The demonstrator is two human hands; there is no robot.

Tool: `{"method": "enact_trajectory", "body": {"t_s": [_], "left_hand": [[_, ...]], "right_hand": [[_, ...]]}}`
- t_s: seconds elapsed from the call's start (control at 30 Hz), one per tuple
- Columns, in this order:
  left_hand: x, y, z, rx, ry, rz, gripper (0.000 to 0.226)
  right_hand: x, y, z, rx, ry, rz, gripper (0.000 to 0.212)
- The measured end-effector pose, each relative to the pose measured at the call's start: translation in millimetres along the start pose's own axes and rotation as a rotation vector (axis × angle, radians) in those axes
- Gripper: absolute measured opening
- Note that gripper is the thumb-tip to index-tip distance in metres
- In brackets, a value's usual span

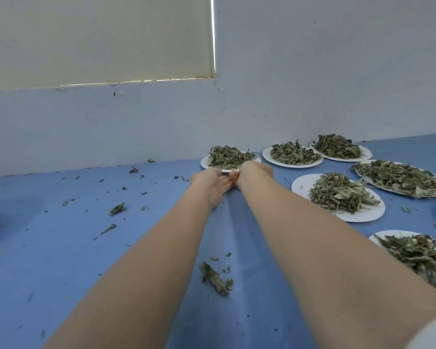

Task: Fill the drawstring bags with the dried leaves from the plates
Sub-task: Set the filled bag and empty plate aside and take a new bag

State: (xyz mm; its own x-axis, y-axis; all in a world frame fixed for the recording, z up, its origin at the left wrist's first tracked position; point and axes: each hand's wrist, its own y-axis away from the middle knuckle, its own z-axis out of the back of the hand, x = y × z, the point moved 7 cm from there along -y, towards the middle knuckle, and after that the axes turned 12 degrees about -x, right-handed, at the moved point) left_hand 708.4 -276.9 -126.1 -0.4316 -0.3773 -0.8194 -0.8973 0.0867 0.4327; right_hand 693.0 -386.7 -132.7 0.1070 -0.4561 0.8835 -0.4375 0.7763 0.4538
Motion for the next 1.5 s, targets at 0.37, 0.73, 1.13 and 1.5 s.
{"method": "enact_trajectory", "body": {"t_s": [0.37,0.73,1.13,1.5], "left_hand": [[-14.6,58.2,46.1,-0.222,0.098,-0.077,0.027],[-25.7,197.9,131.3,-0.306,0.172,-0.062,0.011],[26.2,318.7,235.1,-0.338,0.152,-0.08,0.017],[74.1,351.1,270.6,-0.397,0.116,-0.017,0.031]], "right_hand": [[-11.8,68.8,26.1,0.046,0.05,0.013,0.017],[-41.1,210.9,94.3,0.156,0.023,-0.068,0.021],[-124.4,323.0,183.3,0.212,0.1,-0.1,0.017],[-166.6,344.4,216.7,0.234,0.231,-0.052,0.005]]}}
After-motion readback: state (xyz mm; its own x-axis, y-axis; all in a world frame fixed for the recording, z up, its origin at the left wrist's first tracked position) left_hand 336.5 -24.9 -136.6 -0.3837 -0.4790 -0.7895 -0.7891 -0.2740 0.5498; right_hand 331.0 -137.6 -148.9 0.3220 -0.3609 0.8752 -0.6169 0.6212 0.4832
